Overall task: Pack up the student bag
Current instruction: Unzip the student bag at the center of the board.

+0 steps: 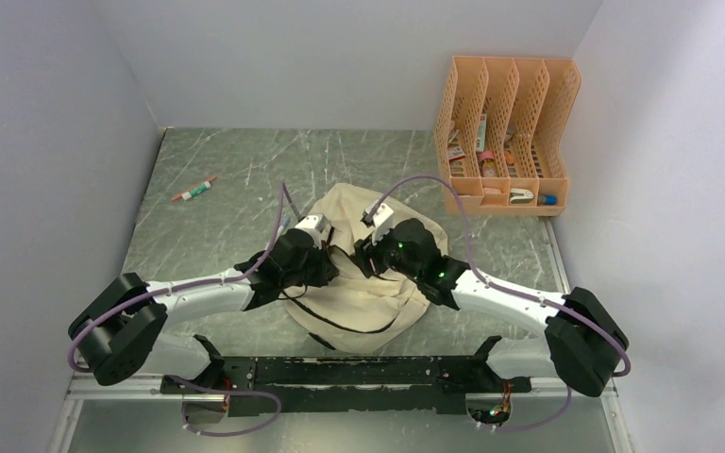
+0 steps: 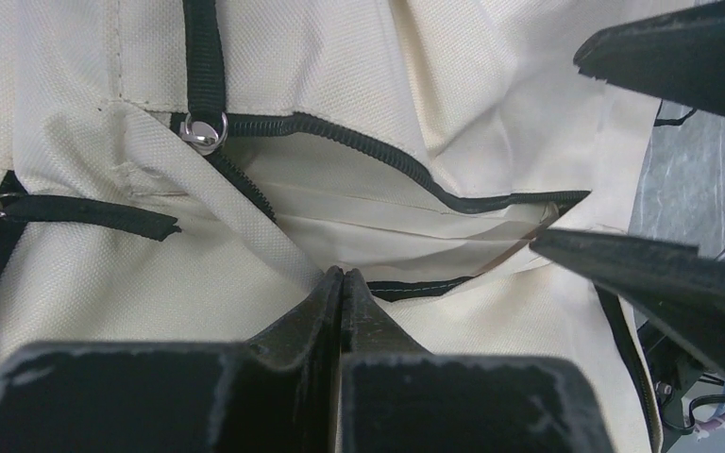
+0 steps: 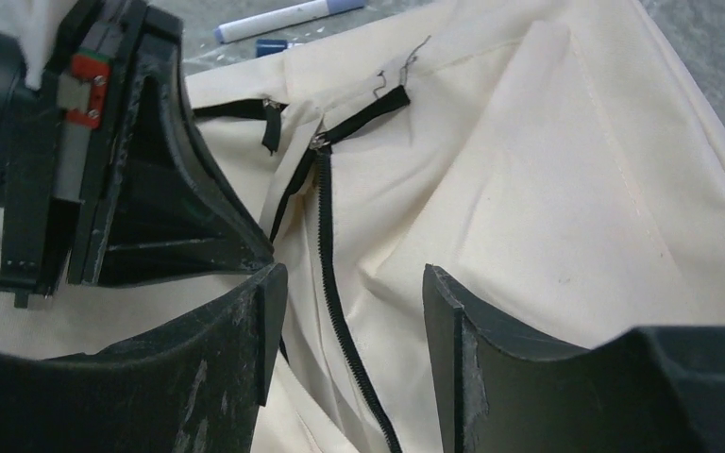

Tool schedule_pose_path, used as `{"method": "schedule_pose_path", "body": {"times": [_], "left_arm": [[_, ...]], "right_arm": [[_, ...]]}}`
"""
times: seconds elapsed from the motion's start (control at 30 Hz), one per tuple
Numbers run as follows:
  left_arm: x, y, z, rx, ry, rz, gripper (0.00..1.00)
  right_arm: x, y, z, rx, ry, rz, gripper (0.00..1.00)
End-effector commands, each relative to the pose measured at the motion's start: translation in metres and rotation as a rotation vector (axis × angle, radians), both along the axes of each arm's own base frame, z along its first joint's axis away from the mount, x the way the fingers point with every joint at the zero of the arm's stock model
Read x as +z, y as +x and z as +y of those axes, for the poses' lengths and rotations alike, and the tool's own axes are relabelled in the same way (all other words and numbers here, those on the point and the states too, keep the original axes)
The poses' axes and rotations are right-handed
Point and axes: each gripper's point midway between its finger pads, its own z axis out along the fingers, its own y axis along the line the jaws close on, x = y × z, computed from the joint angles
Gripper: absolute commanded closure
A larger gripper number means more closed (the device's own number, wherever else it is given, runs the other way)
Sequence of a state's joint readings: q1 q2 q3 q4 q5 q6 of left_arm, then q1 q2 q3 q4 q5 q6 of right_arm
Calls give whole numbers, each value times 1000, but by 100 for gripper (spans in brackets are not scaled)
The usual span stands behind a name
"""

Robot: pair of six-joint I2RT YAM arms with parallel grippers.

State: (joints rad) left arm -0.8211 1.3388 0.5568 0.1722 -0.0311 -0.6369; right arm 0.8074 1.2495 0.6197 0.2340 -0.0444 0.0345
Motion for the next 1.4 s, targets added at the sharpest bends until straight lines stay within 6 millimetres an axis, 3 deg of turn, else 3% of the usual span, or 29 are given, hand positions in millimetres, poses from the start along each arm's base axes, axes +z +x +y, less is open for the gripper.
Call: {"method": "schedule_pose_path", "body": {"times": [0.0,0.3,0.6,0.73,0.93,1.03,1.37], "left_arm": [[-1,1,7,30,10,-18,95],[-2,2,5,24,15,-15,95],[-2,2,6,27,20,-14,95],[-4,2,5,29,20,-8,95],[-3,3,5,28,22,-10,95],[-3,4,3,23,22,-9,95],[1,10,-2,16,28,-27,95]], "right_arm": [[6,1,8,54,-34,-125,42],[-19,4,17,42,-194,-189,43],[-35,18,12,-36,-333,-242,52],[-37,21,10,-75,-351,-259,61],[-19,26,8,-129,-307,-279,80],[-4,26,10,-141,-269,-287,100],[55,39,5,-236,-209,-351,100]]}}
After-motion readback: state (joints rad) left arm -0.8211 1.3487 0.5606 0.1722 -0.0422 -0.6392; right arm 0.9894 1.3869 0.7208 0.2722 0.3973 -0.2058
